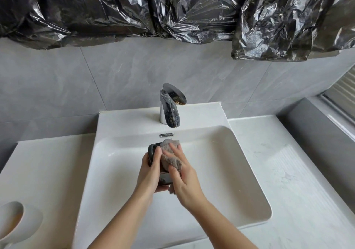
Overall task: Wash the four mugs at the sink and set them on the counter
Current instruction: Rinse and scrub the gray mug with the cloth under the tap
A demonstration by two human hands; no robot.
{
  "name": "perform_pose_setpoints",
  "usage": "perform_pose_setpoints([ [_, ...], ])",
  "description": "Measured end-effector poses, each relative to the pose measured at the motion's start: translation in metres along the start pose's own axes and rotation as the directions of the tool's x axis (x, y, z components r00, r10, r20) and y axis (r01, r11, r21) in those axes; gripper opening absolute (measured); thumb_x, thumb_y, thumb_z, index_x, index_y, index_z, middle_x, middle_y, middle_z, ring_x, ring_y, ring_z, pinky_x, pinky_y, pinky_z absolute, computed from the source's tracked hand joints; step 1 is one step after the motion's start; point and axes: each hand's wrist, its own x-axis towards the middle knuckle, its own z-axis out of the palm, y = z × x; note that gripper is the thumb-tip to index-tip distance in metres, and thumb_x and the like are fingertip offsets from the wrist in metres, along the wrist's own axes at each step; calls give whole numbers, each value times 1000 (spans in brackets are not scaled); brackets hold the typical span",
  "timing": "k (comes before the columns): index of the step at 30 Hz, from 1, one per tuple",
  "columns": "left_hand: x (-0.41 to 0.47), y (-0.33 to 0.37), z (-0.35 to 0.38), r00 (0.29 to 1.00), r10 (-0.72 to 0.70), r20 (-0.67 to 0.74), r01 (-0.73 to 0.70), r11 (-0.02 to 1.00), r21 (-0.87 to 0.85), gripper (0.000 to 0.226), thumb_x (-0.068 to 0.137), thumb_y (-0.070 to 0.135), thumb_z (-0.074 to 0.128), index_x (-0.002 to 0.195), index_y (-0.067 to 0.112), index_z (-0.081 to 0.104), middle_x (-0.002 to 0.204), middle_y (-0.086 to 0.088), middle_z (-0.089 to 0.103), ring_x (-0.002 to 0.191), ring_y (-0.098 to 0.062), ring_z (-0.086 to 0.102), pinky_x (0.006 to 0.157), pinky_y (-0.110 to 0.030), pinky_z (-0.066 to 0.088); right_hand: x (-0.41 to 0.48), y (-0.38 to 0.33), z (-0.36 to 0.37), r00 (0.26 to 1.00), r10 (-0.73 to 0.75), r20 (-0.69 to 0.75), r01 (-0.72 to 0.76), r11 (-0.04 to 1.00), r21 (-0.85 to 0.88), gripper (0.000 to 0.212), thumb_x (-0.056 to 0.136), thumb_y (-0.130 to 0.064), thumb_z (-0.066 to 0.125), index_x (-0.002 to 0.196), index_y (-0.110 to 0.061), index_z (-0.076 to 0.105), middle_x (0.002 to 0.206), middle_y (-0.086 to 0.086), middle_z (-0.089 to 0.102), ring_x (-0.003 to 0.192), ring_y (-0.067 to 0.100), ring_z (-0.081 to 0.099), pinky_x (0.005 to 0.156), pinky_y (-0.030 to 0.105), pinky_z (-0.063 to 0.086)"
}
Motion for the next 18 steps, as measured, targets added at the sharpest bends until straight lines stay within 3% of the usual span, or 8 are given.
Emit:
perform_pose_setpoints([
  [2, -2, -3, 1, 1000, -27, 16, 27, 999, -20, 62, 70, 82, 49, 111, 36, 56, 100, -10, 73, 72, -34, 72, 56, -49, 59, -9, 5, 2, 1000, 17, -4, -16, 999, 52, 48, 94, -21, 40, 130, -49, 56, 149, -37, 29, 143, 32, 34, 74, 49, 59],
  [4, -3, -6, 2, 998, -55, 28, 56, 996, -73, 62, 76, 79, 49, 114, 30, 56, 101, -15, 72, 68, -34, 71, 52, -43, 57, -13, 9, 3, 1000, 1, -27, 0, 998, 57, 45, 91, -27, 40, 128, -43, 61, 148, -35, 34, 140, 35, 38, 80, 60, 55],
  [7, 1, -6, 0, 997, -71, 23, 73, 986, -152, 58, 81, 73, 50, 115, 28, 58, 103, -10, 72, 79, -31, 73, 60, -46, 59, -25, 7, 4, 998, 13, -54, -3, 983, 182, 41, 90, -29, 42, 122, -44, 63, 148, -27, 41, 110, 54, 56, 51, 31, 53],
  [9, 3, -6, 2, 998, -58, 24, 61, 989, -135, 52, 82, 69, 53, 116, 29, 57, 104, -6, 72, 85, -28, 73, 64, -49, 60, -21, 11, 4, 995, 52, -80, -34, 977, 210, 43, 90, -32, 41, 126, -51, 58, 145, -18, 46, 79, 32, 63, 53, 22, 46],
  [10, 2, -6, 4, 998, -58, 24, 60, 990, -131, 46, 85, 63, 55, 116, 29, 57, 104, -6, 72, 84, -28, 73, 64, -49, 60, -13, 15, 3, 990, 98, -99, -77, 976, 205, 45, 90, -36, 40, 126, -58, 54, 143, -15, 48, 82, 19, 57, 61, 19, 44],
  [13, 2, -6, 8, 998, -47, 32, 52, 988, -145, 33, 90, 49, 58, 117, 31, 56, 102, -5, 73, 82, -27, 73, 61, -47, 60, 0, 13, 1, 978, 150, -146, -122, 975, 187, 44, 91, -38, 40, 126, -64, 49, 152, -17, 41, 110, 17, 51, 84, 28, 44],
  [16, 8, -4, 4, 1000, -3, 18, 6, 992, -124, 30, 90, 48, 57, 115, 33, 57, 101, -4, 72, 82, -25, 73, 57, -38, 58, -17, 9, 8, 979, 168, -118, -129, 950, 284, 46, 100, -21, 42, 134, -52, 48, 155, -26, 29, 77, 20, 63, 65, 28, 47],
  [18, 8, -6, 3, 1000, -2, 28, 5, 994, -112, 29, 90, 49, 56, 114, 33, 57, 100, -4, 73, 79, -24, 73, 60, -37, 58, -18, 7, 8, 969, 224, -108, -175, 924, 341, 43, 101, -24, 42, 137, -48, 47, 151, -14, 40, 71, 34, 67, 52, 23, 44],
])
